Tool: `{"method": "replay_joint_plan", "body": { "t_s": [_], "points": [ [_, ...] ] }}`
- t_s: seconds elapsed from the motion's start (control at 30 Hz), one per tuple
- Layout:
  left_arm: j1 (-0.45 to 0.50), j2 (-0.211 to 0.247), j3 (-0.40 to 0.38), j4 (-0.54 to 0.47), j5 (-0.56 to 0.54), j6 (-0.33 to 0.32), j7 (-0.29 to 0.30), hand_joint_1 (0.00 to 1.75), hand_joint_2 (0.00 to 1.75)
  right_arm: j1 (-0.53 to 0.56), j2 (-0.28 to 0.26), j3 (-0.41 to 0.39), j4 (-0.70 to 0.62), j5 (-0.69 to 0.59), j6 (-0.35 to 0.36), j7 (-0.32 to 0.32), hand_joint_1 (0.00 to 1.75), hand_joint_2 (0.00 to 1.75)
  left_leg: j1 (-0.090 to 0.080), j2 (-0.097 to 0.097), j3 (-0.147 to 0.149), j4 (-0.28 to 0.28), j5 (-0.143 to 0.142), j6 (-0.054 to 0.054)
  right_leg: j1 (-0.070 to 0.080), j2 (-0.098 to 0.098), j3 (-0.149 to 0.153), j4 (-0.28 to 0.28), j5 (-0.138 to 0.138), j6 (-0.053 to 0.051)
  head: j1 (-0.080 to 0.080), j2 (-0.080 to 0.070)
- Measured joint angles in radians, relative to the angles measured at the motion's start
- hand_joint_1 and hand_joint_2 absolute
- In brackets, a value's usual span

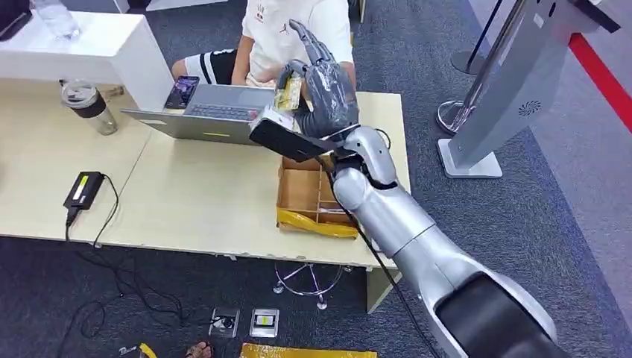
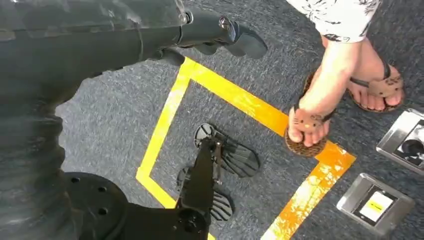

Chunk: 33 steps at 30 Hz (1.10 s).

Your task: Pass the card to the sensor for recognition and then transmit it.

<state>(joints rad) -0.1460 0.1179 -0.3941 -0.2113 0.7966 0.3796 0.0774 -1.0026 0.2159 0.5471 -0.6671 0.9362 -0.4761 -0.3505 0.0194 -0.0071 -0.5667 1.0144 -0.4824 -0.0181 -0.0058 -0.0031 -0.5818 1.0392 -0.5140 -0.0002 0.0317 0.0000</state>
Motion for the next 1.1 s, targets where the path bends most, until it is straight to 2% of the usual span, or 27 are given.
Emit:
{"method": "replay_joint_plan", "body": {
  "t_s": [0.1, 0.27, 0.3, 0.33, 0.6, 0.8, 0.93, 1.0, 1.07, 1.1],
  "points": [
    [0.0, 0.008, -0.017, -0.005, 0.032, -0.008, -0.014, 0.0, 1.75, -0.027, -0.006, 0.009, 0.063, 0.024, -0.009, 0.045, 1.75, 1.75, 0.0, 0.0, 0.0, 0.0, 0.0, 0.0, 0.0, 0.0, 0.0, 0.0, 0.0, 0.0, 0.0, 0.0],
    [0.001, 0.013, -0.029, -0.005, 0.064, -0.016, -0.056, 0.0, 1.75, -0.043, -0.028, 0.021, 0.122, 0.042, -0.021, 0.08, 1.75, 1.75, 0.0, 0.001, 0.0, 0.0, 0.0, 0.0, 0.0, 0.001, -0.001, 0.0, 0.0, 0.0, 0.0, 0.0],
    [0.001, 0.013, -0.031, -0.005, 0.071, -0.016, -0.068, 0.0, 1.75, -0.046, -0.035, 0.022, 0.132, 0.045, -0.021, 0.086, 1.64, 1.75, 0.0, 0.001, 0.0, 0.0, 0.0, 0.0, 0.0, 0.001, -0.001, 0.0, 0.0, 0.0, 0.0, 0.0],
    [0.001, 0.013, -0.035, -0.005, 0.074, -0.016, -0.081, 0.0, 1.75, -0.046, -0.042, 0.022, 0.139, 0.048, -0.021, 0.09, 0.0, 1.75, 0.0, 0.001, 0.0, 0.0, 0.0, 0.0, 0.0, 0.001, -0.001, 0.0, 0.0, 0.0, 0.0, 0.0],
    [0.0, 0.013, -0.054, -0.005, 0.087, 0.0, -0.132, 0.0, 1.75, -0.045, -0.092, 0.022, 0.174, 0.041, -0.037, 0.117, 0.0, 1.75, 0.0, 0.002, 0.0, 0.0, 0.0, 0.0, 0.0, 0.001, -0.001, 0.0, 0.0, 0.0, 0.0, 0.0],
    [0.0, 0.013, -0.065, -0.005, 0.097, 0.006, -0.151, 0.0, 1.75, -0.043, -0.114, -0.009, 0.169, -0.096, -0.032, 0.071, 0.0, 1.75, 0.0, 0.002, 0.0, 0.0, 0.0, 0.0, 0.0, 0.003, -0.001, 0.0, 0.0, 0.0, -0.001, 0.0],
    [0.002, 0.013, -0.07, -0.005, 0.112, 0.01, -0.164, 0.0, 1.75, -0.023, -0.129, -0.034, 0.109, -0.193, 0.03, 0.075, 0.0, 1.75, 0.0, 0.003, 0.001, 0.0, 0.0, 0.0, 0.0, 0.003, -0.001, 0.0, 0.0, 0.0, 0.0, 0.0],
    [0.004, 0.013, -0.07, -0.005, 0.124, 0.016, -0.171, 0.0, 1.75, 0.03, -0.135, -0.049, 0.022, -0.251, 0.097, 0.132, 0.0, 1.75, 0.0, 0.003, 0.001, 0.0, 0.0, 0.0, 0.0, 0.002, 0.0, 0.0, 0.0, 0.0, 0.0, 0.0],
    [0.008, 0.013, -0.071, -0.004, 0.129, 0.019, -0.174, 0.0, 1.75, 0.129, -0.14, -0.058, -0.143, -0.249, 0.166, 0.226, 0.0, 1.75, 0.0, 0.002, 0.001, 0.0, -0.001, 0.0, 0.0, 0.002, -0.001, 0.0, 0.0, 0.0, 0.0, 0.0],
    [0.009, 0.013, -0.071, -0.003, 0.132, 0.02, -0.175, 0.0, 1.75, 0.175, -0.142, -0.058, -0.227, -0.241, 0.179, 0.248, 0.0, 1.75, 0.0, 0.003, 0.001, 0.0, -0.001, 0.0, 0.0, 0.003, -0.002, 0.0, 0.0, 0.0, -0.002, 0.0]
  ]
}}
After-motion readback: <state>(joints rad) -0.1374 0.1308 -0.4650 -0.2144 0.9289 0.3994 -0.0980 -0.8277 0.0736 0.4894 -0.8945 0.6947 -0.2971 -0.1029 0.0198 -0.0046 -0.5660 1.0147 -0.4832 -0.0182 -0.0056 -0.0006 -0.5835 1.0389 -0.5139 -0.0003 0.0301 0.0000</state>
